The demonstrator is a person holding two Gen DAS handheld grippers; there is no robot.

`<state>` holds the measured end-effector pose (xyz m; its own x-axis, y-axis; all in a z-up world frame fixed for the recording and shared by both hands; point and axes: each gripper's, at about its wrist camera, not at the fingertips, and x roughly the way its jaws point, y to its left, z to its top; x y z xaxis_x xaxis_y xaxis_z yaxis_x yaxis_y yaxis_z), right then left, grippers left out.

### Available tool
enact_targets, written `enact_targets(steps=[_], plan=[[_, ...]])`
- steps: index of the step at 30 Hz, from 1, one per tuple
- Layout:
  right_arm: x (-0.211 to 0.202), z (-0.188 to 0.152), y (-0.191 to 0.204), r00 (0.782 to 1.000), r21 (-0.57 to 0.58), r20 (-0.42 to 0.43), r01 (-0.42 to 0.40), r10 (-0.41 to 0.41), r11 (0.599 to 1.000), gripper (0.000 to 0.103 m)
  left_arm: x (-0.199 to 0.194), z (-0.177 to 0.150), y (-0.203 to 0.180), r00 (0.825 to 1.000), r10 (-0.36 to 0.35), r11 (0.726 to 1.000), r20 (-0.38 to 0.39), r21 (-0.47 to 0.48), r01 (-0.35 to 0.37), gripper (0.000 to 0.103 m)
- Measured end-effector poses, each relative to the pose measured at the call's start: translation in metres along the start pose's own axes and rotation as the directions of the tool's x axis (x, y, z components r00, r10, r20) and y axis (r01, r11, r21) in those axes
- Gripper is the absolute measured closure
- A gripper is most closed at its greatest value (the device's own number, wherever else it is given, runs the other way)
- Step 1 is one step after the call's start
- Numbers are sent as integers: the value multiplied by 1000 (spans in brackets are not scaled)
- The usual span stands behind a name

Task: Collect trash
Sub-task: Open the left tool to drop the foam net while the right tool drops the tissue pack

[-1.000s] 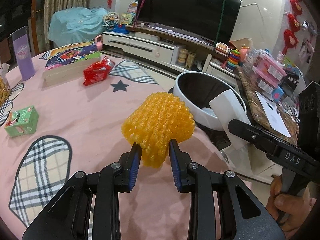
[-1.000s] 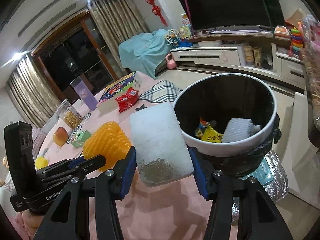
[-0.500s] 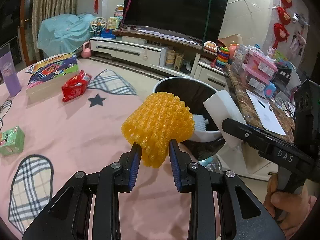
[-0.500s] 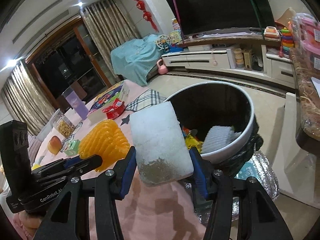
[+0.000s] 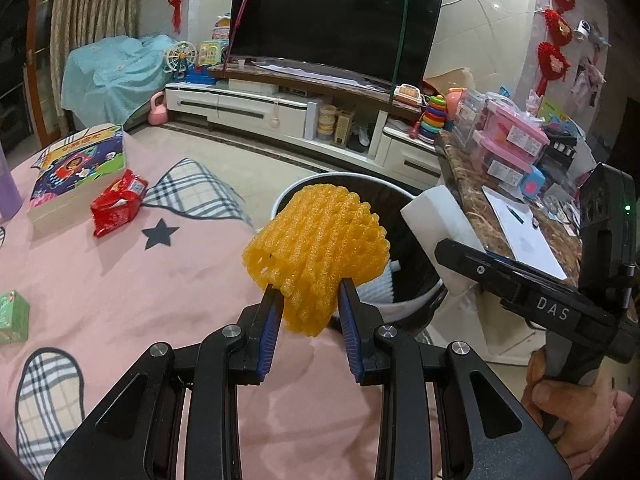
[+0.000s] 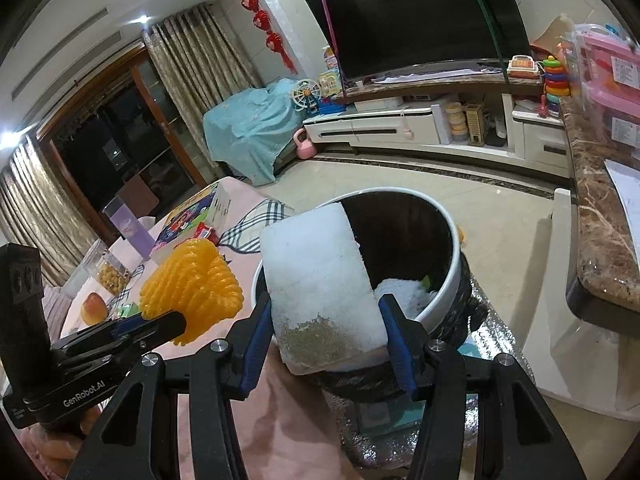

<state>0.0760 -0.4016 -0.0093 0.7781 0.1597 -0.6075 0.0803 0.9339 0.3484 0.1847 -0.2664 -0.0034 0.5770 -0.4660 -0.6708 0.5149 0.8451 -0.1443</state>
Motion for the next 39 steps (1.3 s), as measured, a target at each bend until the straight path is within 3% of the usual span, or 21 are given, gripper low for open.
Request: enact_targets(steps=[32,37,39], plan=[[41,33,-23,996,-23,-71,44,-45,999,47,60,30,-20,997,15,999,-74,37,-12,75],[46,35,-23,996,-30,-78,46,-48,999,46,62,32,-21,997,17,999,-73,43,-14,71],[48,35,-23,995,-21,-84,42,-44,999,46,62,32,-23,997,21,999,-71,51,-17,62]])
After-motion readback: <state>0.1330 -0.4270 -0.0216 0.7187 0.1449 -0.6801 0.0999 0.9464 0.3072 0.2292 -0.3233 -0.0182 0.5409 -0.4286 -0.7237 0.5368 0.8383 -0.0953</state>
